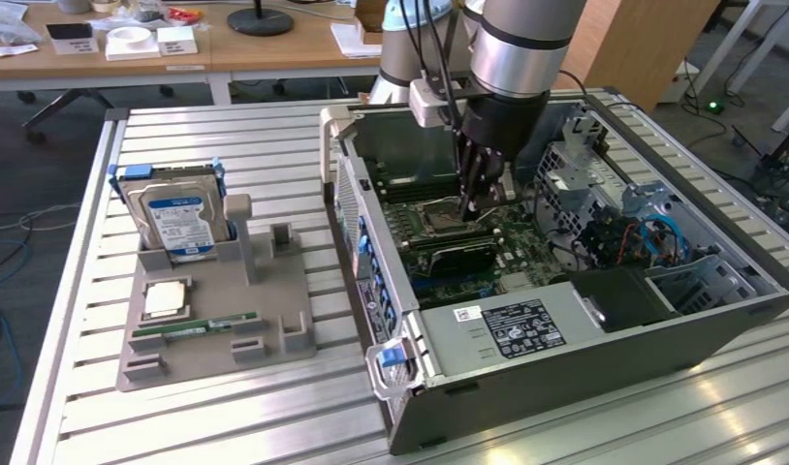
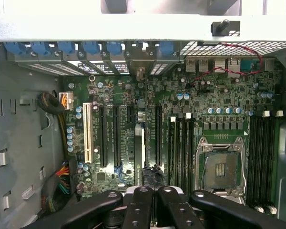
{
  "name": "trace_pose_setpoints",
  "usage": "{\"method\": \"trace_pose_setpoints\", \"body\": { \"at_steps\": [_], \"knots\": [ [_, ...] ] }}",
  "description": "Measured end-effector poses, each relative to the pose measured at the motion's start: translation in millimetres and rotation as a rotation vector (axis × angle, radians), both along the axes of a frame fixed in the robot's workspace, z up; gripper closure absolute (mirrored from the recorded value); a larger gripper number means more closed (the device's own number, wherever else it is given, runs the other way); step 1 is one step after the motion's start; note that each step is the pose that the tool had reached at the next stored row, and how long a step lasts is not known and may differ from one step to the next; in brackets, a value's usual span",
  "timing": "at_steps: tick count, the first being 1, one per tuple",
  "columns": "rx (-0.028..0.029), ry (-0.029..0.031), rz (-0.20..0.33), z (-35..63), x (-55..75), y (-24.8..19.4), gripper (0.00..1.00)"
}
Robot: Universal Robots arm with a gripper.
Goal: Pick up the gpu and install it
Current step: 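Press down on the gpu until it lock into place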
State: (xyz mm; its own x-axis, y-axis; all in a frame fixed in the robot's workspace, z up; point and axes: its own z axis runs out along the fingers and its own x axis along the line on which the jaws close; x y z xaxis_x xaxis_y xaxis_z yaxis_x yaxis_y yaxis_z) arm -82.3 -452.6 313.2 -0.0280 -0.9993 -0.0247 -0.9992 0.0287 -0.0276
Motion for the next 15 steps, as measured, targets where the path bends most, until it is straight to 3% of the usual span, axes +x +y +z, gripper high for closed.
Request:
{"method": "trace_pose_setpoints", "body": {
  "at_steps": [7,15],
  "knots": [
    [-0.0001,0.0001,0.0,-1.4,-0.7,2.5,0.89],
    [-0.0003,0.0002,0.0,-9.5,-0.9,2.9,0.89]
  ]
}}
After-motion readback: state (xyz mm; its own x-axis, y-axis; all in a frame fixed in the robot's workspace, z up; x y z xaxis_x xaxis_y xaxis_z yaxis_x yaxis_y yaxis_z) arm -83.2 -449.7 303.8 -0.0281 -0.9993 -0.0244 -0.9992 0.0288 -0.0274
